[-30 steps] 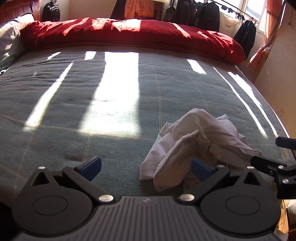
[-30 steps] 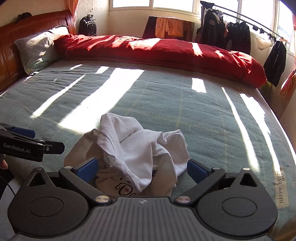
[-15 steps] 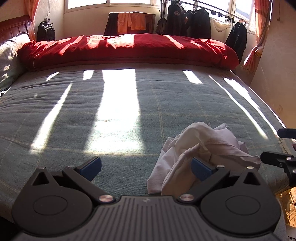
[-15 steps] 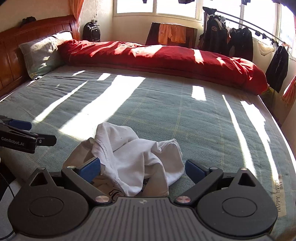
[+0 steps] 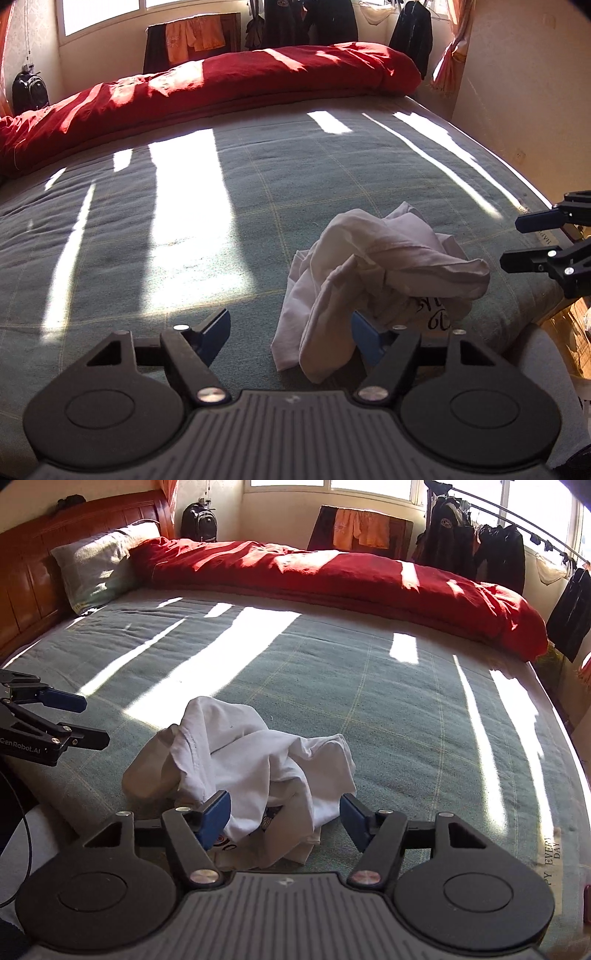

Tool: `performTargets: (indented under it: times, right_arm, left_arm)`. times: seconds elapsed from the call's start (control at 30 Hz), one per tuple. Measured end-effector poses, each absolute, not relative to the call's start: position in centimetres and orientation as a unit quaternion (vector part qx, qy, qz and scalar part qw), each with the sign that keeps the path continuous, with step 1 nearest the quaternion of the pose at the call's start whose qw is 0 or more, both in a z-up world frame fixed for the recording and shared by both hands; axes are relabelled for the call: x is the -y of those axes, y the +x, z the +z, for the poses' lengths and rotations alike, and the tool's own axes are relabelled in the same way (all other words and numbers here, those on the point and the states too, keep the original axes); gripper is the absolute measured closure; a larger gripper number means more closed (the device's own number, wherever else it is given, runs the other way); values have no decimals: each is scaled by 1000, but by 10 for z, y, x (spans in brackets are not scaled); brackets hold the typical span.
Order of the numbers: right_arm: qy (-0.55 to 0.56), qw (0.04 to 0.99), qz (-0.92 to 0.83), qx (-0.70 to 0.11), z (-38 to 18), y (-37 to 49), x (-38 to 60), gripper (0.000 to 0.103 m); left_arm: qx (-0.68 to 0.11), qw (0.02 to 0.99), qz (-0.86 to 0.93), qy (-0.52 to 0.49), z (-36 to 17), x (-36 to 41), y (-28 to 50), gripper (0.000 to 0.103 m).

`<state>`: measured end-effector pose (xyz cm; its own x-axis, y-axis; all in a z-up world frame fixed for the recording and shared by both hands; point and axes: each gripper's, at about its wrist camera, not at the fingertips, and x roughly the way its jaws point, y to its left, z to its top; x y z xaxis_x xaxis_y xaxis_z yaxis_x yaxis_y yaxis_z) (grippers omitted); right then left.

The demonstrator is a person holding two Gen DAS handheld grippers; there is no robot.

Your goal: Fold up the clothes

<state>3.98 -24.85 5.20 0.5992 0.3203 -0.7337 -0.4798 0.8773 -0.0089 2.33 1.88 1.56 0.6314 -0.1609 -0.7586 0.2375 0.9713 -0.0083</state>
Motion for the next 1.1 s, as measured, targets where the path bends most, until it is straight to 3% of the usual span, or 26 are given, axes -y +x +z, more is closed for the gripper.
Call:
performTargets:
  times: [0.43,0.57,1.1]
  right_arm:
    - [-118,877,253,-392,49,37,233,33]
    - [-136,882,259,-370,49,33,232,33]
    - [-205,846,312,-381,30,44,208,34]
  left_arm:
    - [-429,889,-130,97,2,3,22,32]
    - [-429,887,-134,105,2,7,23,43]
    - [-448,877,-148,94,-20,6,47,42]
